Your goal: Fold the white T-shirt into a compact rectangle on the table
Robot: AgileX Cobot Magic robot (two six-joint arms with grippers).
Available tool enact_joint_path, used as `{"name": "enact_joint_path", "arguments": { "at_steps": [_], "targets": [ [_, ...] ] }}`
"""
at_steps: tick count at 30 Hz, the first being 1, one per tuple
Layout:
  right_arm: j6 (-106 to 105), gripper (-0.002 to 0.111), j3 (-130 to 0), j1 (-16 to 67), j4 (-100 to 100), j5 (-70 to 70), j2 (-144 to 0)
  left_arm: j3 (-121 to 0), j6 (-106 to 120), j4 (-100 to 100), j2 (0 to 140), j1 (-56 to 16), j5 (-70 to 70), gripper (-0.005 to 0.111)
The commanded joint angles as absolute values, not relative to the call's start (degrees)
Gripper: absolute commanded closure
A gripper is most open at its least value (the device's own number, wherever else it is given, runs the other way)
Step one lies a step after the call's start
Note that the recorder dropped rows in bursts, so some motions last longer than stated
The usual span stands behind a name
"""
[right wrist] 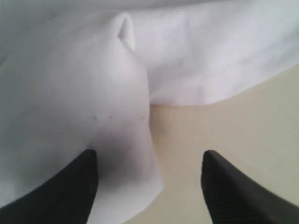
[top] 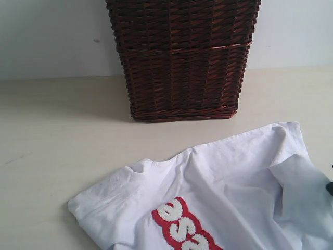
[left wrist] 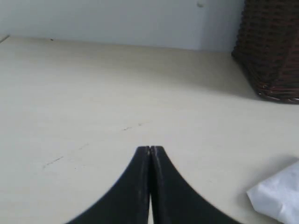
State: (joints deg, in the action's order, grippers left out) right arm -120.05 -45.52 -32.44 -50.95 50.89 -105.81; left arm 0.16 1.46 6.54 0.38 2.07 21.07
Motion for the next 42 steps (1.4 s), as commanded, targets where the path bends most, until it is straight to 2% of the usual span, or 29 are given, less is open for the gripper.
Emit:
{"name": "enact_joint_path", "arguments": {
  "at_steps": [1, 6, 16, 20, 22, 24, 33, 42],
  "targets": [
    [-121.1, 0.040, -45.9, -32.7, -58.6, 51.3, -107.7, 0.0, 1.3, 6.7, 0.0, 2.2, 20.5, 0.107],
    [-108.5, 0.040, -45.9, -32.7, -61.1, 52.7, -106.7, 0.0, 1.3, 6.7, 0.0, 2.2, 20.5, 0.107],
    [-106.6, 0.038, -45.9, -32.7, -62.2, 57.4, -104.8, 0.0, 1.3, 6.7, 0.0, 2.2, 20.5, 0.107],
    [-106.2, 0.015, -45.9, -32.7, -60.1, 57.4, -104.6, 0.0, 1.3, 6.7, 0.0, 2.2, 20.5, 0.107],
    [-106.2, 0.007, -45.9, -32.7, -59.2, 57.1, -104.6, 0.0, 1.3, 6.7, 0.0, 2.2, 20.5, 0.107],
    [-104.7, 0.003, -45.9, -32.7, -58.3, 57.1, -104.6, 0.0, 1.3, 6.7, 0.0, 2.2, 20.5, 0.107],
    [-94.7, 0.003, -47.3, -32.7, -60.3, 58.4, -104.8, 0.0, 1.3, 6.7, 0.0, 2.2, 20.5, 0.107],
    [-105.9, 0.003, -51.3, -32.7, -50.8, 60.3, -108.8, 0.0, 1.3, 6.7, 0.0, 2.2, 20.5, 0.107]
  ]
}}
